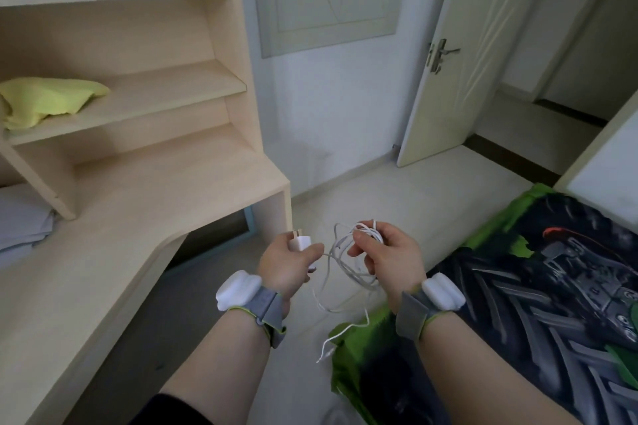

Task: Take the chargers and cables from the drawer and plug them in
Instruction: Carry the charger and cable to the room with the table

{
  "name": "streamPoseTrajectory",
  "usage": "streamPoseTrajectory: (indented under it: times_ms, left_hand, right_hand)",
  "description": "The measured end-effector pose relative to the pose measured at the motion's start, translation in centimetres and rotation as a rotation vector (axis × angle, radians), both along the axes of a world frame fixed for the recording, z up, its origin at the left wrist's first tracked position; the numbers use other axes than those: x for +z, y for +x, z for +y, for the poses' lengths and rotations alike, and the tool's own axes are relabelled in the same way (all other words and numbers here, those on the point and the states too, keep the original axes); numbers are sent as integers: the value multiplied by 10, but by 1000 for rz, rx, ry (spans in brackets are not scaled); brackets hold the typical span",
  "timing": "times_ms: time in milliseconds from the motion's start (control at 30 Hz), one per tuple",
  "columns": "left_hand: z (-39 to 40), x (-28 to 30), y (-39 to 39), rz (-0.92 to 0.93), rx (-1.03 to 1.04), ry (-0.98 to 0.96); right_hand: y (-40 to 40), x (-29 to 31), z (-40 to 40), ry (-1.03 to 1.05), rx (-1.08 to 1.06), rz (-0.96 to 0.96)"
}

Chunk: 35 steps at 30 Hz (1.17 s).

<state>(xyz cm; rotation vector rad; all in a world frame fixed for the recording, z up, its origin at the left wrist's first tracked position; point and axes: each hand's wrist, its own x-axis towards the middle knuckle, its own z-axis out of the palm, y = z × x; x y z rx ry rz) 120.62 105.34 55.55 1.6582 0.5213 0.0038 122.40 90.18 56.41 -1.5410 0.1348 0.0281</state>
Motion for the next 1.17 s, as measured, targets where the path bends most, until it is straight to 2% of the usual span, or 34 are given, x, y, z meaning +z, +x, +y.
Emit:
streamPoseTrajectory:
  times_ms: [300,467,700,867,1167]
  left_hand:
    - [-4,2,151,4,-25,-10]
    - [-6,5,206,0,-67,-16]
    - [-5,5,317,3,-187,-30]
    - [7,5,426,0,-336,-23]
    - [3,13,529,-24,-497,-28]
  right_hand:
    - [152,-2,-2,-23,6,-6]
    - [204,-3,-5,-34,-24,0]
    - [300,-7,-3,-40,-151,1]
    - [383,-7,10,-7,-313,-2]
    - [458,0,10,-18,-454,7]
